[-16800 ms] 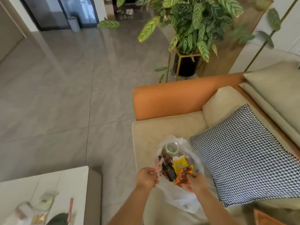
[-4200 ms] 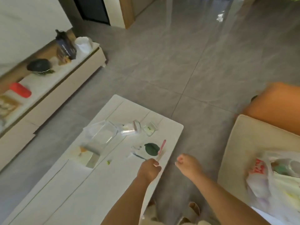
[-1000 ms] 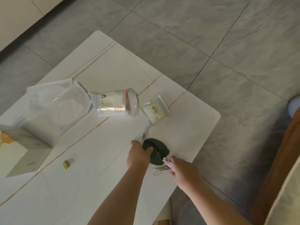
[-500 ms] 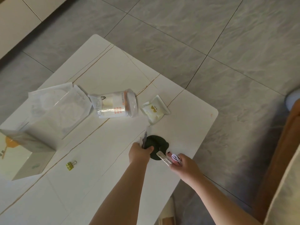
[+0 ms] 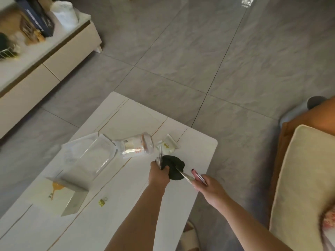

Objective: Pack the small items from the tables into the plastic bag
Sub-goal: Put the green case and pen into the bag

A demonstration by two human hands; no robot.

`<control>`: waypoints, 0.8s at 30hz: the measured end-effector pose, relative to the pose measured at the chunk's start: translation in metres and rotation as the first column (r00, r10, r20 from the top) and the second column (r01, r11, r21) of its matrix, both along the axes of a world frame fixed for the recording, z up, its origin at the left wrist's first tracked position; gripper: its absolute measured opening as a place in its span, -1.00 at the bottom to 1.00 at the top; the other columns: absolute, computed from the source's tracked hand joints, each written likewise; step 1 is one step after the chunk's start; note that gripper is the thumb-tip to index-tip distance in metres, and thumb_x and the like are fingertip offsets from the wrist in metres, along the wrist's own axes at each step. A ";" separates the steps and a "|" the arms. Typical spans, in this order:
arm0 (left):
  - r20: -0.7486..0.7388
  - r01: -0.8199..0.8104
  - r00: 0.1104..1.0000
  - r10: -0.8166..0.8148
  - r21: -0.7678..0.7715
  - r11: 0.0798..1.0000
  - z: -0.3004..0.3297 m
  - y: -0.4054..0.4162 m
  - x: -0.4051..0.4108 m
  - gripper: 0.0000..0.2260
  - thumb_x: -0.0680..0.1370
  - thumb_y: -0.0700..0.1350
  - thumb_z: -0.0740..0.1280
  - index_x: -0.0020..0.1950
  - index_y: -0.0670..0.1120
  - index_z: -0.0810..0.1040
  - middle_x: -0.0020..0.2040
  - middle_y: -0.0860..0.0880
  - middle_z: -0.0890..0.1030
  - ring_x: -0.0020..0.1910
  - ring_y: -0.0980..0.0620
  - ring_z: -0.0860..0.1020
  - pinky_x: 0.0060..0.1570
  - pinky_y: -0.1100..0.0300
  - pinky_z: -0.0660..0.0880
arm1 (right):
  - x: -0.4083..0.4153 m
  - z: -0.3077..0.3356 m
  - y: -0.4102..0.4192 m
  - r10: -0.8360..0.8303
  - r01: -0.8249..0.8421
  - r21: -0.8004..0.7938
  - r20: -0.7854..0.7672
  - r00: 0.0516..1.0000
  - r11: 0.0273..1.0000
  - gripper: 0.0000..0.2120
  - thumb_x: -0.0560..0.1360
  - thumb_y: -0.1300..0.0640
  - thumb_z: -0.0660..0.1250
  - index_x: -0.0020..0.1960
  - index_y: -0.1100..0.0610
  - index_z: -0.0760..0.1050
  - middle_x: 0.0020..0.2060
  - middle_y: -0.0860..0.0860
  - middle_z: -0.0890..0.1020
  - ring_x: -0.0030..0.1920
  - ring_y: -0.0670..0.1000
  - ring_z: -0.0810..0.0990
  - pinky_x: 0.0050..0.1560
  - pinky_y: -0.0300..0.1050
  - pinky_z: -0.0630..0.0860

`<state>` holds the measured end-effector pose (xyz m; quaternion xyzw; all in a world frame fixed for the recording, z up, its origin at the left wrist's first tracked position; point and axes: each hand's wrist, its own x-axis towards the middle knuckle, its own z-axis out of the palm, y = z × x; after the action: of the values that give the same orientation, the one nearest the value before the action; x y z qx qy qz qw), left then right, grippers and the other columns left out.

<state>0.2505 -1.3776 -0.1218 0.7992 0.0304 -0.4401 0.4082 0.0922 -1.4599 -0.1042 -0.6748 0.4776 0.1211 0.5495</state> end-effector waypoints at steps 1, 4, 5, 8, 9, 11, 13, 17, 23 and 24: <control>-0.001 -0.001 1.000 0.001 -0.023 1.000 0.019 0.000 -0.003 -0.71 0.58 -0.24 0.24 0.28 -0.10 0.29 0.06 -0.09 0.47 0.00 -0.08 0.50 -0.07 0.10 0.55 | -0.005 0.019 0.002 -0.023 0.023 0.018 -0.004 1.000 1.000 -0.64 0.53 -0.16 0.22 0.10 0.12 0.48 -0.06 0.12 0.62 -0.08 0.04 0.60 -0.14 -0.19 0.46; -0.024 -0.011 1.000 0.009 -0.081 0.997 0.072 0.002 -0.016 -0.70 0.58 -0.27 0.24 0.28 -0.09 0.31 0.14 -0.11 0.47 0.11 -0.16 0.52 0.01 -0.02 0.58 | -0.022 0.072 0.010 -0.154 0.152 0.116 0.011 0.988 0.982 -0.64 0.52 -0.16 0.25 0.14 0.09 0.45 -0.08 0.00 0.60 -0.04 -0.04 0.60 -0.08 -0.23 0.50; -0.027 -0.002 1.000 0.000 -0.095 0.996 0.090 0.004 -0.021 -0.69 0.57 -0.27 0.25 0.29 -0.09 0.31 0.13 -0.09 0.46 0.14 -0.18 0.52 0.04 -0.05 0.57 | -0.029 0.088 0.013 -0.209 0.202 0.154 0.028 0.978 0.967 -0.66 0.51 -0.14 0.28 0.14 0.08 0.44 -0.10 -0.02 0.60 -0.08 -0.07 0.61 -0.14 -0.26 0.50; -0.029 0.063 0.997 -0.067 -0.114 0.991 0.133 0.008 -0.042 -0.67 0.56 -0.26 0.28 0.30 -0.09 0.33 0.11 -0.07 0.48 0.17 -0.19 0.53 0.08 -0.04 0.56 | -0.051 0.125 0.018 -0.371 0.352 0.190 0.072 0.926 0.916 -0.73 0.49 -0.04 0.35 0.13 0.04 0.43 -0.13 -0.05 0.61 -0.17 -0.11 0.65 -0.27 -0.31 0.52; -0.030 0.098 0.994 -0.102 -0.117 0.988 0.145 0.008 -0.051 -0.66 0.56 -0.25 0.29 0.30 -0.09 0.33 0.14 -0.08 0.49 0.18 -0.19 0.53 0.10 -0.04 0.55 | -0.060 0.135 0.019 -0.419 0.400 0.182 0.078 0.905 0.898 -0.76 0.48 0.00 0.38 0.09 0.01 0.44 -0.15 -0.05 0.62 -0.21 -0.11 0.67 -0.30 -0.32 0.53; -0.027 0.189 0.981 -0.193 -0.126 0.974 0.168 0.006 -0.070 -0.67 0.56 -0.23 0.29 0.30 -0.09 0.33 0.19 -0.11 0.50 0.18 -0.19 0.53 0.10 0.00 0.56 | -0.079 0.151 0.019 -0.497 0.479 0.168 0.088 0.863 0.862 -0.80 0.45 0.04 0.42 0.02 -0.03 0.45 -0.20 -0.05 0.64 -0.29 -0.13 0.68 -0.37 -0.32 0.53; -0.039 0.263 0.961 -0.272 -0.166 0.951 0.190 -0.002 -0.091 -0.72 0.56 -0.25 0.29 0.23 -0.10 0.34 0.17 -0.13 0.50 0.16 -0.18 0.55 -0.02 0.07 0.59 | -0.102 0.165 0.017 -0.574 0.553 0.176 0.105 0.812 0.814 -0.80 0.44 0.10 0.43 0.01 0.01 0.47 -0.23 -0.02 0.64 -0.37 -0.12 0.66 -0.43 -0.30 0.50; -0.031 0.418 0.900 -0.435 -0.223 0.881 0.229 -0.029 -0.143 -0.72 0.53 -0.29 0.33 0.20 -0.21 0.37 0.13 -0.23 0.53 0.07 -0.21 0.57 -0.08 0.01 0.57 | -0.160 0.192 0.006 -0.687 0.654 0.219 0.154 0.710 0.724 -0.80 0.44 0.30 0.40 -0.03 0.17 0.41 -0.38 0.06 0.52 -0.52 -0.09 0.51 -0.53 -0.26 0.37; -0.063 0.554 0.802 -0.594 -0.291 0.780 0.257 -0.084 -0.235 -0.71 0.49 -0.33 0.37 0.19 -0.23 0.45 0.06 -0.23 0.58 0.00 -0.18 0.58 -0.13 -0.03 0.57 | -0.266 0.219 -0.021 -0.806 0.790 0.158 0.144 0.575 0.592 -0.79 0.48 0.28 0.35 0.08 0.20 0.41 -0.34 0.09 0.52 -0.49 -0.06 0.52 -0.52 -0.27 0.40; -0.075 0.567 0.786 -0.614 -0.307 0.764 0.260 -0.093 -0.253 -0.73 0.49 -0.34 0.36 0.17 -0.21 0.47 0.01 -0.20 0.59 -0.05 -0.15 0.59 -0.18 0.01 0.57 | -0.284 0.223 -0.026 -0.812 0.801 0.137 0.150 0.565 0.583 -0.77 0.48 0.30 0.33 0.11 0.21 0.41 -0.35 0.10 0.51 -0.47 -0.03 0.51 -0.47 -0.23 0.39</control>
<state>-0.0027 -1.4704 0.1382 0.6644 -0.2484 -0.6128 0.3482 -0.1918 -1.4858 0.1187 -0.3761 0.6726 -0.1972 0.6060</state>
